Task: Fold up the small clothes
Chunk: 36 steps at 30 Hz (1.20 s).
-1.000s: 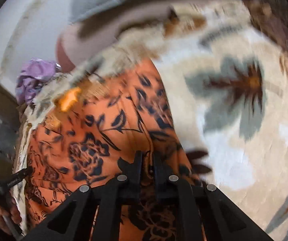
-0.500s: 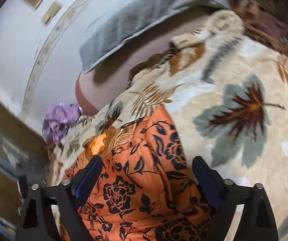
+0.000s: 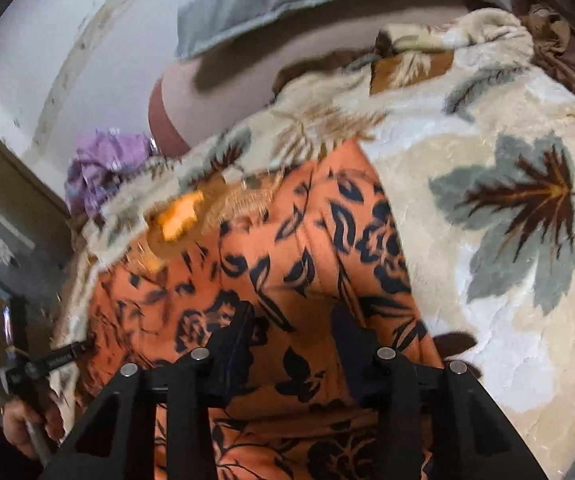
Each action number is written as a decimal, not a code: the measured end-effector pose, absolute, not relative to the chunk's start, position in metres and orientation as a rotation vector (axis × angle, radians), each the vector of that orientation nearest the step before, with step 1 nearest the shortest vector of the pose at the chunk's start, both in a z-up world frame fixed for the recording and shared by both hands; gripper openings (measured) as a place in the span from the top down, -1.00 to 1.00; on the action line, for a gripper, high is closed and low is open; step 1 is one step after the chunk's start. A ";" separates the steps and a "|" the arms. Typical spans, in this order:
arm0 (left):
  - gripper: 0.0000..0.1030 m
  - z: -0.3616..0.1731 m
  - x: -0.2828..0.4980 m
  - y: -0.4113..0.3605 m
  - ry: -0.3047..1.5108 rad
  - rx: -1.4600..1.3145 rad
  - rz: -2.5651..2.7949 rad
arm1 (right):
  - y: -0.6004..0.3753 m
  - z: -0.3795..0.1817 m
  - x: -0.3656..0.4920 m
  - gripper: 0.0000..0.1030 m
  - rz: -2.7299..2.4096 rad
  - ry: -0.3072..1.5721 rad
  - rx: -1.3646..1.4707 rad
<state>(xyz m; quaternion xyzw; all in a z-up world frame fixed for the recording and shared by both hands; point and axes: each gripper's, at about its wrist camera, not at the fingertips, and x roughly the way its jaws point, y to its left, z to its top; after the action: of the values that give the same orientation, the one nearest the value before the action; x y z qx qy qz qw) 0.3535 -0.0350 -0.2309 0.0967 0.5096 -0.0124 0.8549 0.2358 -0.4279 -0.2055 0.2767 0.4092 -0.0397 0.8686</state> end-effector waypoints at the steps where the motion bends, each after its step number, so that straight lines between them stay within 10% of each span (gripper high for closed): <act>1: -0.30 -0.225 0.351 -0.041 1.047 0.204 -0.045 | -0.429 -0.201 0.234 0.16 -0.082 0.833 0.575; 36: -0.47 -0.260 0.346 -0.124 0.947 0.471 -0.065 | -0.402 -0.224 0.274 -0.10 -0.016 0.964 0.528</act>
<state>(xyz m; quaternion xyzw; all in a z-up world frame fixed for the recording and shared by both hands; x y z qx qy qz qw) 0.3460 -0.1235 -0.2604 0.2246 0.4515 -0.0309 0.8630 0.2745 -0.4018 -0.2240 0.2507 0.4583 -0.0075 0.8527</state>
